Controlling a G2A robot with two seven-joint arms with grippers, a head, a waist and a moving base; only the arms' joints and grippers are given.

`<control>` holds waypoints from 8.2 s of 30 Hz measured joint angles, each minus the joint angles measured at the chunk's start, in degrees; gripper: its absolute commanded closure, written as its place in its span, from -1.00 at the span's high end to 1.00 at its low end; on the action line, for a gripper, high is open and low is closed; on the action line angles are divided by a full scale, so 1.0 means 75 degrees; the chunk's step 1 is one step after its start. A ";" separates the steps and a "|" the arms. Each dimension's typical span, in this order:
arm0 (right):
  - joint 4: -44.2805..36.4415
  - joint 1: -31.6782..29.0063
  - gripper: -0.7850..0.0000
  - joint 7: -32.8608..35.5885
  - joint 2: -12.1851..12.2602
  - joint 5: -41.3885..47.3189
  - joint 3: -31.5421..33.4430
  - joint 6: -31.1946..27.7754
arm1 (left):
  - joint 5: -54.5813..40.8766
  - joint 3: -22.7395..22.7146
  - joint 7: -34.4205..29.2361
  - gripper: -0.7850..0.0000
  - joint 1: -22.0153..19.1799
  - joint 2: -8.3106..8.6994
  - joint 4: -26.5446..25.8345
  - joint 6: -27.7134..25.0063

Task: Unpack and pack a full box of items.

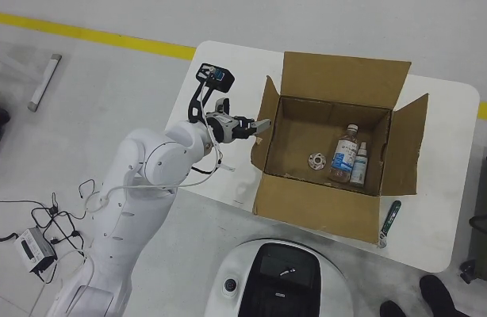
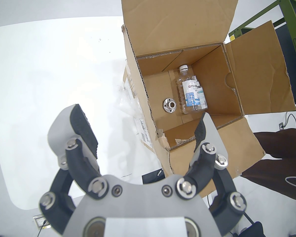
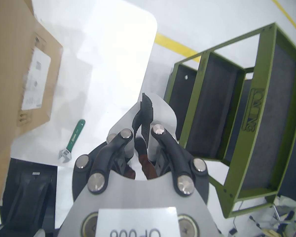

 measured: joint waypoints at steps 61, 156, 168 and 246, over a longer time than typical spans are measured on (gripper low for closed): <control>0.2523 -0.0894 -0.10 -0.0154 -0.1456 -0.2212 -0.3486 0.3376 | 0.0000 0.0000 0.0000 1.00 0.0000 0.0000 0.0000 0.0000; 0.3578 -0.0409 -1.00 0.0001 -0.2595 -0.3112 -0.3314 0.3111 | 0.0000 0.0000 0.0000 1.00 0.0000 0.0000 0.0000 0.0000; 0.1570 -0.0967 -1.00 0.0001 -0.2509 -0.2300 -0.2114 0.2416 | 0.0000 0.0000 0.0000 1.00 0.0000 0.0000 0.0000 0.0000; -0.0339 0.1979 -1.00 -0.0082 -0.0494 0.4953 -0.1727 0.2410 | 0.0000 0.0000 0.0000 1.00 0.0000 0.0000 0.0000 0.0000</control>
